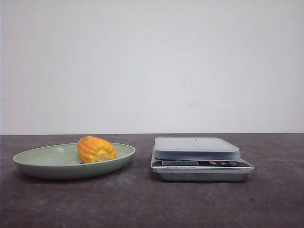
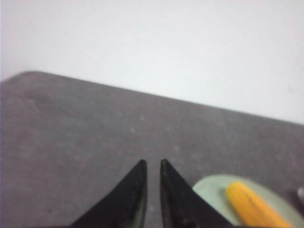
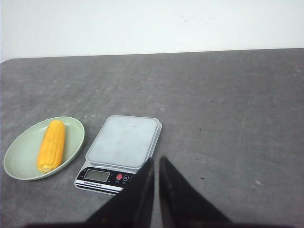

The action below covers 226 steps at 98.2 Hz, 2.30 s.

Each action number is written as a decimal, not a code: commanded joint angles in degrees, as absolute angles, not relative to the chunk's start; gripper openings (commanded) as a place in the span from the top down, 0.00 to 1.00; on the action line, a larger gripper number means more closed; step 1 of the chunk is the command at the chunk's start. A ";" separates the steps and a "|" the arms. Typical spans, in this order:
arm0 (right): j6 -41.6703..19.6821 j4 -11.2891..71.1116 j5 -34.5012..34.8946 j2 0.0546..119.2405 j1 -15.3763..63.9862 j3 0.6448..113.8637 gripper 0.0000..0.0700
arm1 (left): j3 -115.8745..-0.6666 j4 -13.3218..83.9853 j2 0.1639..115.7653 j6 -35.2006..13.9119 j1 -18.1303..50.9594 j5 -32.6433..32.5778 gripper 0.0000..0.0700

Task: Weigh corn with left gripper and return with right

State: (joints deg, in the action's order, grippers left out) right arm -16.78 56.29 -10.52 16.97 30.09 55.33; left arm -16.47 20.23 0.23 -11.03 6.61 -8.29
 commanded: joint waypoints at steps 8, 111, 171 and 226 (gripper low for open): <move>-17.19 55.68 -10.55 16.97 30.46 56.10 0.99 | -9.02 13.98 0.19 -9.80 5.65 -6.70 1.00; -17.19 55.68 -10.55 16.97 30.46 56.10 0.99 | -2.98 16.91 0.19 -9.69 2.90 -6.00 1.00; -7.92 44.82 -13.39 16.38 20.56 51.68 0.99 | -2.98 16.91 0.19 -9.69 2.90 -6.00 1.00; -5.74 11.16 -6.02 0.08 6.76 6.96 0.99 | -2.98 16.91 0.19 -9.69 2.90 -6.00 1.00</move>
